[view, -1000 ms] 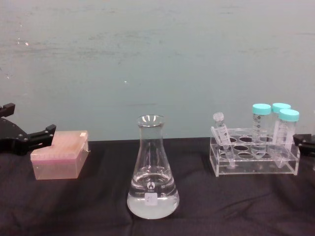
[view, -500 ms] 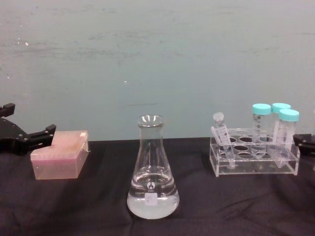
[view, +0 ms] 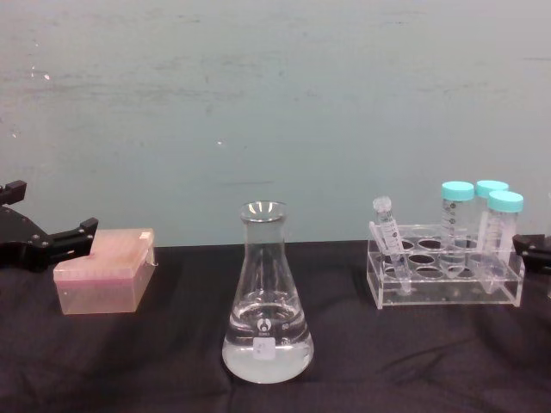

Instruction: Pour the liquid from the test tube into the beaker using one hand.

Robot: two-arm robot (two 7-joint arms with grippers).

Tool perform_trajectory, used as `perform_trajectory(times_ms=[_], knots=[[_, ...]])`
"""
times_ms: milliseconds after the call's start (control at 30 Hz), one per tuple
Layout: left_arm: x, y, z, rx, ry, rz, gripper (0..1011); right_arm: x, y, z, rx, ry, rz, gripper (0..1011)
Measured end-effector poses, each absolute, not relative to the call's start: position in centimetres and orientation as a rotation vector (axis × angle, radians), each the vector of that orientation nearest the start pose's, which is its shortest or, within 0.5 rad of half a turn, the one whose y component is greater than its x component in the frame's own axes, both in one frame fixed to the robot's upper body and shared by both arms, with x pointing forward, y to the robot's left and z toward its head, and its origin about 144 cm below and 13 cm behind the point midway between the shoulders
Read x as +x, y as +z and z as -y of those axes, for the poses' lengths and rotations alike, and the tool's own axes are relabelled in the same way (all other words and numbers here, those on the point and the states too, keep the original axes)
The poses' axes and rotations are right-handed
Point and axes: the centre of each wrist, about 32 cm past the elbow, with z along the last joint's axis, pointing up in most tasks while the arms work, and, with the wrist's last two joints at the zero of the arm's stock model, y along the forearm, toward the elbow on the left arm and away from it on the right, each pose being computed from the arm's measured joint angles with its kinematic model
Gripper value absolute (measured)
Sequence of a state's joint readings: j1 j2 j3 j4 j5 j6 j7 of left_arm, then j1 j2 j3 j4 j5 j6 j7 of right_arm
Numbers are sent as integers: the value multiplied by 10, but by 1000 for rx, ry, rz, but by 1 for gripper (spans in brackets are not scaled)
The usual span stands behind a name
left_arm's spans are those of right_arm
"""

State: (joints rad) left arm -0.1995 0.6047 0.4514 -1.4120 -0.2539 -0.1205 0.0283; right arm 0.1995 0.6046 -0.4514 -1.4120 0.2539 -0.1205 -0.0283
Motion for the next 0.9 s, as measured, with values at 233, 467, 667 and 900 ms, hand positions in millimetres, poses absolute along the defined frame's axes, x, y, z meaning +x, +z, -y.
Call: perform_trajectory(times_ms=[233,467,667,900], knots=[[489,1140,-310,304,1248,285,1000,489,1140,310,-304,-1248,285,1003],[489,1140,-310,304,1248,285,1000,498,1146,313,-307,-1237,313,1003],[489,1140,-310,304,1248,285,1000,508,1155,313,-290,-1216,371,1003],[489,1140,-310,304,1248,285,1000,520,1164,310,-266,-1168,421,1003]])
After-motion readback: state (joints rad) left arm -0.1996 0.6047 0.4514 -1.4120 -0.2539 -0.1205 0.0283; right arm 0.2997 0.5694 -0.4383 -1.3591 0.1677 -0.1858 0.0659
